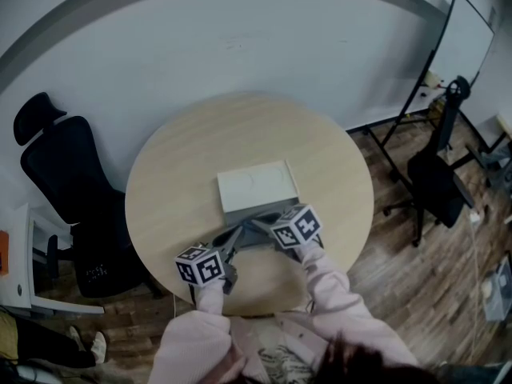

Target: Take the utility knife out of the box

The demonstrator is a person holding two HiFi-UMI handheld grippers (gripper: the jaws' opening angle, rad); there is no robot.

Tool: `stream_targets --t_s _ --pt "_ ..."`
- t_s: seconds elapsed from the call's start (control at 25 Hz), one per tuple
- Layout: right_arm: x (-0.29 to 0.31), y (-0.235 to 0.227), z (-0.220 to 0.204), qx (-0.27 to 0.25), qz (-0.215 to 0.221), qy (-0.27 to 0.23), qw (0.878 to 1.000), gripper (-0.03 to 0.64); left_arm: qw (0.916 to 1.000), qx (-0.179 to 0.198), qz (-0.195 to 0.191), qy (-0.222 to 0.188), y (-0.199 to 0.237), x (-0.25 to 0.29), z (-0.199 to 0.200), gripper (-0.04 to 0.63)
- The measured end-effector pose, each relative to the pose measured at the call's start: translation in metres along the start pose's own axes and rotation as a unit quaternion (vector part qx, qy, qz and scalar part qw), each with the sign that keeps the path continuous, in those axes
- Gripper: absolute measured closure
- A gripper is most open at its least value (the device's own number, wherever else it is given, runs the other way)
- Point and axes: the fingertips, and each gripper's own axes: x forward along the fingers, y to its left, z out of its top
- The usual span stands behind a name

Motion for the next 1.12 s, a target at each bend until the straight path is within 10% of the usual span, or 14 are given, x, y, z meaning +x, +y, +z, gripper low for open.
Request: stream_targets --t_s 1.12 --pt "0.015 -0.024 -0.031 -0.083 -0.036 0.090 0.992 0.583 0.9996 -0.022 -0.004 0.018 -0.001 0.007 -0.013 0.597"
